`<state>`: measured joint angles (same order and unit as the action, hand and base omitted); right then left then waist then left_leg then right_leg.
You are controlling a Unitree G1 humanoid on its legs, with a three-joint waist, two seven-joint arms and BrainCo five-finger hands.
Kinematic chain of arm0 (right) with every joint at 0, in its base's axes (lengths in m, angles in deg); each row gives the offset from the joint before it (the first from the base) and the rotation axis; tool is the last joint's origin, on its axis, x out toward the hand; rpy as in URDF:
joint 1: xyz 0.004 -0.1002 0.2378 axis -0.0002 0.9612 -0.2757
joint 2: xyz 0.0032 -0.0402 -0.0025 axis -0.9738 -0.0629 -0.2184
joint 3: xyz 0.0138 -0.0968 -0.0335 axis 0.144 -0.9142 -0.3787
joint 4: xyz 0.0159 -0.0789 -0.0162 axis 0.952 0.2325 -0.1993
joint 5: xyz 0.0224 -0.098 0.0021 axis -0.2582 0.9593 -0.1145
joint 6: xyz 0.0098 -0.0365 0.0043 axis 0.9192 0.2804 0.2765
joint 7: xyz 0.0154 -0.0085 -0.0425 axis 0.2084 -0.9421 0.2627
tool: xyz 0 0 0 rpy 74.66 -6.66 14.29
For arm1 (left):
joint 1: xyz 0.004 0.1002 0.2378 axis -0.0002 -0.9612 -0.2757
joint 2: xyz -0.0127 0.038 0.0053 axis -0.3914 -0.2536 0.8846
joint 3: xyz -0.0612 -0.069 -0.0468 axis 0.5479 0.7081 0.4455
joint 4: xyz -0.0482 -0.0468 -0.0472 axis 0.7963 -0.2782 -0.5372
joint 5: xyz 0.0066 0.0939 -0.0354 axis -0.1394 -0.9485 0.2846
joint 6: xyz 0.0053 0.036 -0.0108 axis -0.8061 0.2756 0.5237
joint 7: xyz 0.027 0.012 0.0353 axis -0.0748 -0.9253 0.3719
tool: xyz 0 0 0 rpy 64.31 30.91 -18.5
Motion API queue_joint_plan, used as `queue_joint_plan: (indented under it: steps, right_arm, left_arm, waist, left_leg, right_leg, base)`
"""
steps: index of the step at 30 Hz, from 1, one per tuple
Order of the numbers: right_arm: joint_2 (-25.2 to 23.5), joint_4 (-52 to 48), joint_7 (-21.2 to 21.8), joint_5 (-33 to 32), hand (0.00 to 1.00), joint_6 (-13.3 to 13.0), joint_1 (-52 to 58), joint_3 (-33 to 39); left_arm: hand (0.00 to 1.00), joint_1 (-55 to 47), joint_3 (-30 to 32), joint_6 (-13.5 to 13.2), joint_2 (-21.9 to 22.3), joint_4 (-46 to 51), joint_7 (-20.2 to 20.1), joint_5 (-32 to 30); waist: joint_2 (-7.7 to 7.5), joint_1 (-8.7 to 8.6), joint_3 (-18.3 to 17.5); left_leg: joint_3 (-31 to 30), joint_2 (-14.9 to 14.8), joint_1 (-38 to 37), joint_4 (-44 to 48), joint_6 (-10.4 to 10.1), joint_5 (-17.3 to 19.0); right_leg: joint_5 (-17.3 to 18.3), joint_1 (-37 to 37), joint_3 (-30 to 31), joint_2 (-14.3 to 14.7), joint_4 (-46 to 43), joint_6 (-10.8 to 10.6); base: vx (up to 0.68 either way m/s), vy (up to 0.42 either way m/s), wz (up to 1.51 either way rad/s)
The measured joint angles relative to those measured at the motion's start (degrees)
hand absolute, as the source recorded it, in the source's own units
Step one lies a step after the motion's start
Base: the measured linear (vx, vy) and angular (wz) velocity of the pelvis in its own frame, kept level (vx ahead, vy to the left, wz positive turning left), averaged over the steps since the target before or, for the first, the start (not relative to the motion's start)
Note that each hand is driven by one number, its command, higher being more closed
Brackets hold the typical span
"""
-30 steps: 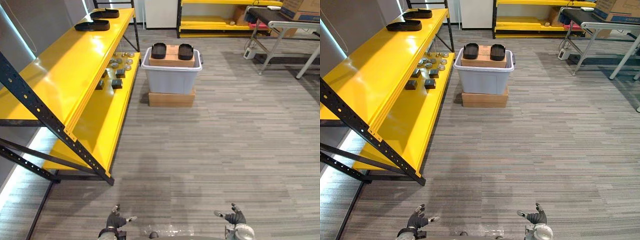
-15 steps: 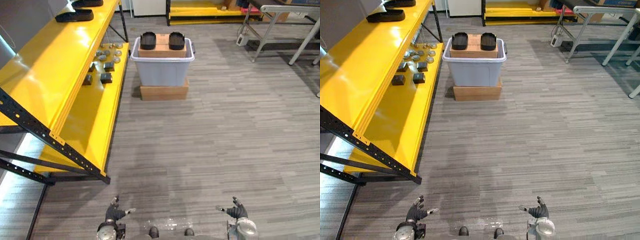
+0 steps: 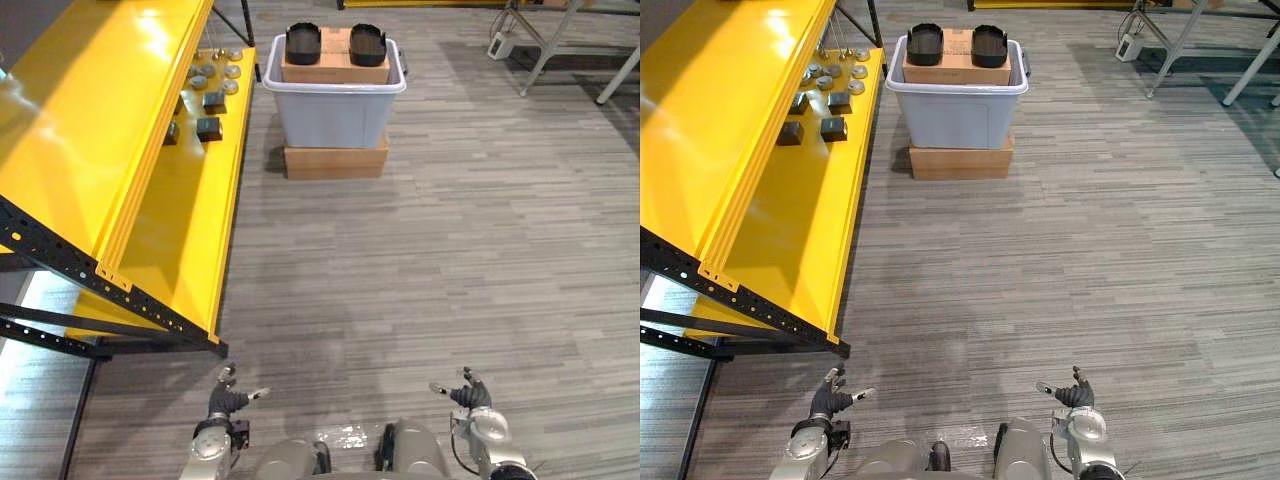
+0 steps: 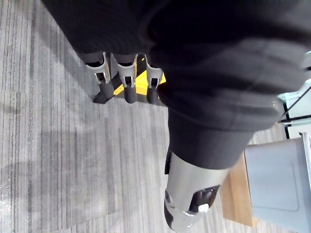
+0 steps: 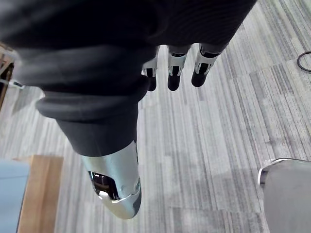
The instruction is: Walk over and take plastic housings, then place them on the shelf
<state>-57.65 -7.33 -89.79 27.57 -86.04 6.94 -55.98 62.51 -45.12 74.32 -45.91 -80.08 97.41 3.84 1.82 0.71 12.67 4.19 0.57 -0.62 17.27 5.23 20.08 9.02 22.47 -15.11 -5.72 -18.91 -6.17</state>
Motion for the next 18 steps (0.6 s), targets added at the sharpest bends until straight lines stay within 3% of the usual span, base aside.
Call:
queue_joint_plan:
  steps: [2,3,4,5,6,7,8,9,10,11,12,13,14,15,16,17,18]
  right_arm:
    - [0.16,0.04,-0.48,0.02,0.0,-0.04,0.53,0.42]
    - [0.13,0.05,-0.49,0.03,0.0,0.02,0.96,0.5]
    - [0.1,0.06,-0.49,0.05,0.0,0.21,1.8,0.59]
    - [-0.03,0.04,-0.47,0.06,0.0,0.29,2.0,0.7]
    - [-0.49,0.01,-0.45,0.06,0.0,0.39,2.15,1.58]
    - [-0.97,0.02,-0.45,0.14,0.0,0.52,2.18,2.77]
    - [-0.67,-0.01,-0.38,0.29,0.0,0.55,2.5,3.17]
    - [-0.37,-0.06,-0.35,0.31,0.0,0.51,2.66,2.75]
    - [-0.07,-0.16,-0.32,0.31,0.0,0.35,2.85,2.03]
    - [0.32,-0.16,-0.32,0.19,0.0,0.09,2.61,0.45]
    - [0.02,-0.15,-0.31,0.05,0.0,-0.13,2.09,0.31]
    - [-0.27,-0.2,-0.34,-0.11,0.0,-0.25,2.03,0.32]
    - [-0.37,-0.01,-0.35,-0.6,0.0,-0.42,2.16,0.62]
    - [-0.28,-0.04,-0.4,-0.93,0.0,-0.44,2.21,0.8]
    - [-0.19,-0.05,-0.4,-1.54,0.0,-0.69,2.19,1.66]
    - [-0.23,-0.07,-0.39,-2.05,0.0,-1.02,2.14,3.12]
    - [-0.26,-0.07,-0.39,-2.1,0.0,-1.09,2.13,3.47]
  left_arm:
    - [0.0,2.46,-0.67,-0.09,0.23,-0.69,0.82,0.12]
    - [0.0,3.08,-1.07,-0.09,0.22,-1.23,0.83,0.07]
    - [0.0,3.62,-1.24,-0.07,0.6,-2.13,0.83,0.03]
    - [0.0,3.85,-1.2,-0.08,0.77,-2.24,0.82,-0.05]
    - [0.0,3.82,-1.24,-0.1,0.93,-3.02,0.77,-0.35]
    - [0.0,3.83,-1.54,-0.02,1.13,-4.12,0.72,-0.55]
    - [0.0,3.21,-1.69,-0.02,2.2,-5.0,0.67,-0.74]
    - [0.0,2.77,-1.59,-0.01,2.7,-5.22,0.67,-0.74]
    - [0.0,2.15,-1.44,-0.02,3.11,-5.22,0.68,-0.73]
    - [0.0,1.43,-0.96,-0.07,3.45,-5.18,0.67,-0.63]
    - [0.0,0.89,-0.55,-0.04,3.38,-5.17,0.64,-0.41]
    - [0.0,0.91,-0.19,0.04,3.38,-5.18,0.66,-0.32]
    - [0.0,0.58,-0.14,0.08,3.55,-5.15,0.64,-0.24]
    - [0.0,0.59,-0.16,0.07,3.78,-5.14,0.62,-0.24]
    - [0.0,0.64,-0.19,0.04,4.1,-4.9,0.62,-0.24]
    - [0.0,0.75,-0.23,0.01,4.19,-4.67,0.59,-0.24]
    - [0.0,0.72,-0.23,0.0,4.18,-4.37,0.56,-0.24]
  waist:
    - [-1.01,-0.92,1.45]
    - [-1.25,-1.29,1.6]
    - [-0.98,-2.32,1.73]
    - [-0.73,-2.94,1.62]
    - [-0.43,-2.9,1.45]
    - [-0.44,-3.15,1.45]
    - [-0.51,-3.16,1.41]
    - [-0.25,-3.26,1.25]
    - [-0.09,-3.1,0.98]
    - [0.19,-2.46,0.93]
    - [0.67,-2.09,0.82]
    - [0.6,-1.61,0.83]
    - [0.39,-0.63,0.84]
    - [0.33,-0.27,0.86]
    - [0.04,0.0,0.99]
    - [-0.54,0.04,1.22]
    - [-0.6,0.02,1.25]
  left_leg:
    - [-2.87,0.59,-4.45,-3.98,-1.52,0.28]
    - [-3.9,0.56,-5.55,-4.89,-1.97,0.53]
    - [-6.05,-0.7,-7.61,-6.07,-3.38,1.3]
    - [-6.83,-1.69,-8.22,-6.47,-4.26,1.68]
    - [-7.57,-3.19,-8.58,-5.92,-6.43,1.24]
    - [-8.26,-3.82,-9.32,-5.17,-8.57,0.01]
    - [-8.76,-3.9,-9.56,-0.86,-13.98,-4.01]
    - [-8.82,-3.87,-7.97,3.13,-14.97,-5.88]
    - [-8.51,-3.96,-5.02,10.47,-15.1,-9.41]
    - [-7.03,-5.82,1.19,24.07,-15.06,-12.96]
    - [-4.24,-8.4,6.74,33.78,-11.02,-9.64]
    - [-3.56,-9.08,9.06,36.43,-9.93,-8.52]
    - [-2.13,-9.15,12.6,37.55,-7.79,-6.33]
    - [-1.54,-8.49,14.12,36.51,-7.06,-5.33]
    - [-0.29,-6.73,16.82,32.11,-7.12,-3.62]
    - [0.44,-3.54,19.61,21.96,-7.13,-3.58]
    - [0.4,-2.37,20.38,15.79,-8.05,-4.4]
  right_leg:
    - [-7.93,1.49,-0.62,-0.75,9.47,0.29]
    - [-9.45,1.91,-0.55,-1.24,10.25,1.0]
    - [-14.17,1.82,-0.6,-1.28,8.62,3.27]
    - [-15.27,2.13,-0.8,-1.01,6.23,4.91]
    - [-11.28,4.55,-1.71,-1.43,-2.27,8.4]
    - [-7.74,4.93,-2.59,-2.34,-7.13,8.83]
    - [-3.7,3.73,-3.28,-3.49,-12.04,9.64]
    - [-2.55,2.14,-3.79,-3.33,-11.87,9.6]
    - [-1.11,-0.72,-4.09,-2.67,-9.96,9.47]
    - [0.29,-5.65,-4.03,-0.8,-4.51,9.09]
    - [0.42,-9.17,-3.95,1.65,-0.83,9.41]
    - [0.5,-10.97,-3.87,2.4,0.6,9.64]
    - [0.59,-14.7,-3.67,3.19,3.18,9.75]
    - [0.59,-16.56,-3.56,3.25,4.55,9.74]
    - [0.58,-19.94,-3.06,2.98,7.18,9.73]
    - [0.59,-23.77,-2.85,2.31,10.5,9.67]
    - [0.57,-24.92,-2.88,2.03,11.61,9.16]
  base:
    - [0.43,-0.132,0.6]
    - [0.54,-0.216,0.9]
    - [0.41,-0.18,0.73]
    - [0.54,-0.246,0.71]
    - [0.55,-0.271,0.47]
    - [0.68,-0.333,0.57]
    - [0.58,-0.284,0.49]
    - [0.58,-0.297,0.4]
    - [0.56,-0.294,0.2]
    - [0.64,-0.334,0.02]
    - [0.51,-0.24,-0.13]
    - [0.49,-0.176,-0.32]
    - [0.39,-0.095,-0.22]
    - [0.49,-0.08,-0.21]
    - [0.56,-0.013,-0.15]
    - [0.55,0.016,-0.17]
    - [0.45,0.048,-0.19]
